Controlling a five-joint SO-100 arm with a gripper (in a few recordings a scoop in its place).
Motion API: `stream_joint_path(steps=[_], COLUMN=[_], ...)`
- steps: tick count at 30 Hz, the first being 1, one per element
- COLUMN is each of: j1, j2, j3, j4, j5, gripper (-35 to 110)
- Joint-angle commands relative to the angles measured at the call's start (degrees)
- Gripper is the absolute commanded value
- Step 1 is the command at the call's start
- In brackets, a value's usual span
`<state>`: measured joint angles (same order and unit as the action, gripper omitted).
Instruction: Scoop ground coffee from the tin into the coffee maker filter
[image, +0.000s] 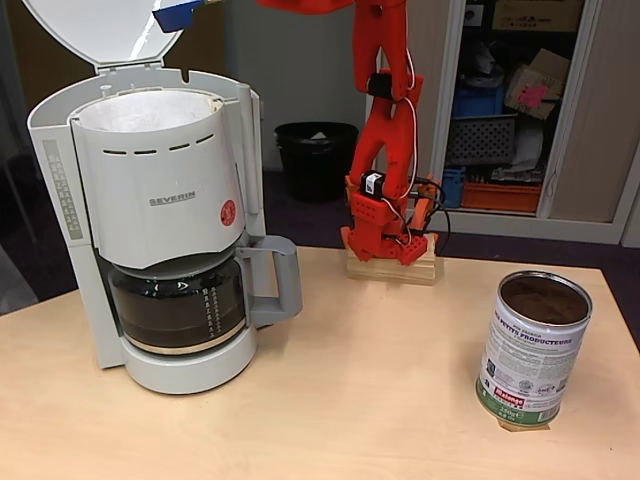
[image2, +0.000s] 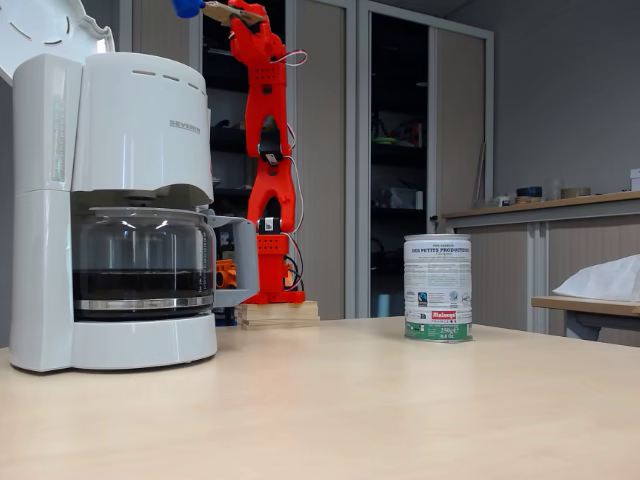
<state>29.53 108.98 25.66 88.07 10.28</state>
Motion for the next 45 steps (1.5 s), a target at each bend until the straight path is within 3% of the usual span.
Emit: stream_joint_path(steps=[1, 10, 19, 45], j1=[1.23, 5.80, 13.18, 16.08], j2=[1.49, 3.25, 3.34, 19.95], j3=[0.70, 9.14, 13.27, 42.36], j4=[0.35, -6.68, -14.06, -36.74], j5=[8.17, 28.21, 42.19, 82.00], gripper=[0, 0, 0, 0])
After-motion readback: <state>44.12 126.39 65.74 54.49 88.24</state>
